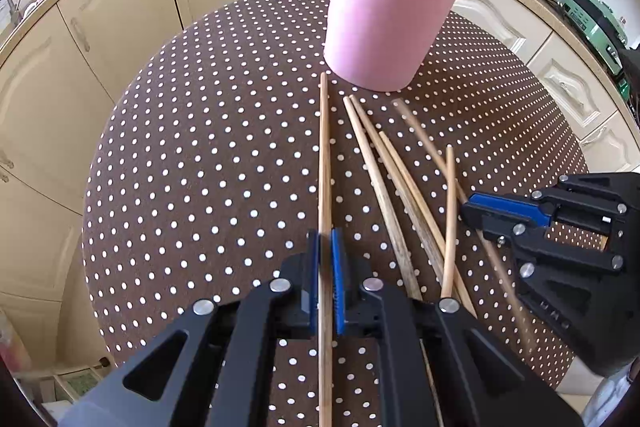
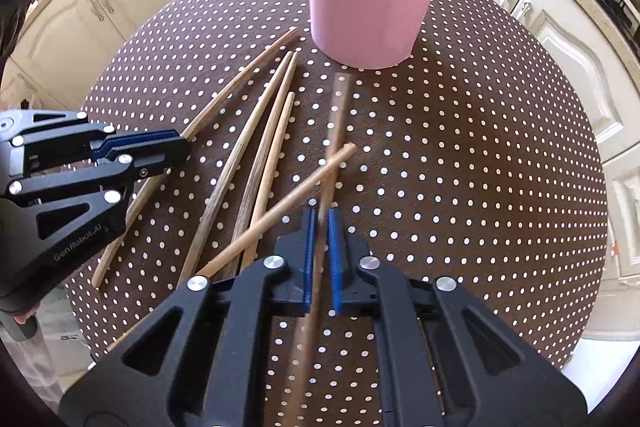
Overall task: Organize utensils
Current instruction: 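Grasp a chopstick with the left tool while the right tool grasps another, then lift the chopstick in the left tool over the cup while the right tool does likewise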
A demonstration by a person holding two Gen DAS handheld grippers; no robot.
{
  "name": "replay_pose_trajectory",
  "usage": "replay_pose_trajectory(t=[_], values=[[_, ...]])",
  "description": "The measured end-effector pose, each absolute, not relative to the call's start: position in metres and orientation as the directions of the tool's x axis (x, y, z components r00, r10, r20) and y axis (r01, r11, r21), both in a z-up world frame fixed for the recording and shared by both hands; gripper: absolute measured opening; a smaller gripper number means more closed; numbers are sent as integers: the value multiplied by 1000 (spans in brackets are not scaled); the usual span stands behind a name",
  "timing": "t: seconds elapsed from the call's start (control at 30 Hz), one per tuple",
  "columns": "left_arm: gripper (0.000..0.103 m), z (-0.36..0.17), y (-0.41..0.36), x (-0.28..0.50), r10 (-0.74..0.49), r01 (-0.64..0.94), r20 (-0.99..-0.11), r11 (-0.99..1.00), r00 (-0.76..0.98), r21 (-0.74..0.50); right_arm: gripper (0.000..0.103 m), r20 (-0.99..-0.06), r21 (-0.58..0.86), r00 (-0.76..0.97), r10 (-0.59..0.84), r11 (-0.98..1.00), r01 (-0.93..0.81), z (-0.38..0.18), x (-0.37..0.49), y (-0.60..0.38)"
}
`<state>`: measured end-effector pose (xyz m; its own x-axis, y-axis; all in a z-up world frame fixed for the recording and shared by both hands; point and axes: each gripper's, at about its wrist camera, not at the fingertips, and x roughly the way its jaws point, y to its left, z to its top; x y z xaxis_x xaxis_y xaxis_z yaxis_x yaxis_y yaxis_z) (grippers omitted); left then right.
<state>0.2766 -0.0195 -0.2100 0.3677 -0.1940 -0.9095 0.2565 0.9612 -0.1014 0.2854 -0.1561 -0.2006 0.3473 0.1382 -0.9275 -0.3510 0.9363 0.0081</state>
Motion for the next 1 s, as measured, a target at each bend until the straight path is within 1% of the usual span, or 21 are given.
replay_pose_trajectory(t=[0.13,0.33,0.47,0.57,0.7,0.83,0.93,1.0], values=[[6,-210,-16,273,-220,240,-885,962,412,-128,6,-913,20,382,144,951,-309,-201,287,-173],[6,-202,-14,257,-274,250,-831,953,484,-169,6,-871,100,445,208,962,-253,-191,278,-206],[6,-187,-18,246,-303,282,-793,944,529,-172,6,-818,153,519,249,963,-220,-174,267,-227],[7,-178,-24,239,-337,313,-754,932,564,-182,6,-760,210,580,294,955,-209,-156,256,-242],[6,-169,-30,225,-339,337,-725,929,600,-156,6,-693,260,637,337,941,-215,-136,241,-257],[6,-159,-25,208,-345,327,-695,931,631,-165,6,-646,270,674,359,933,-238,-122,224,-257],[6,-150,-23,198,-400,361,-652,911,645,-202,6,-604,283,701,378,925,-255,-114,218,-253],[6,-144,-28,196,-418,379,-616,903,667,-202,6,-572,299,718,396,916,-267,-107,214,-250]])
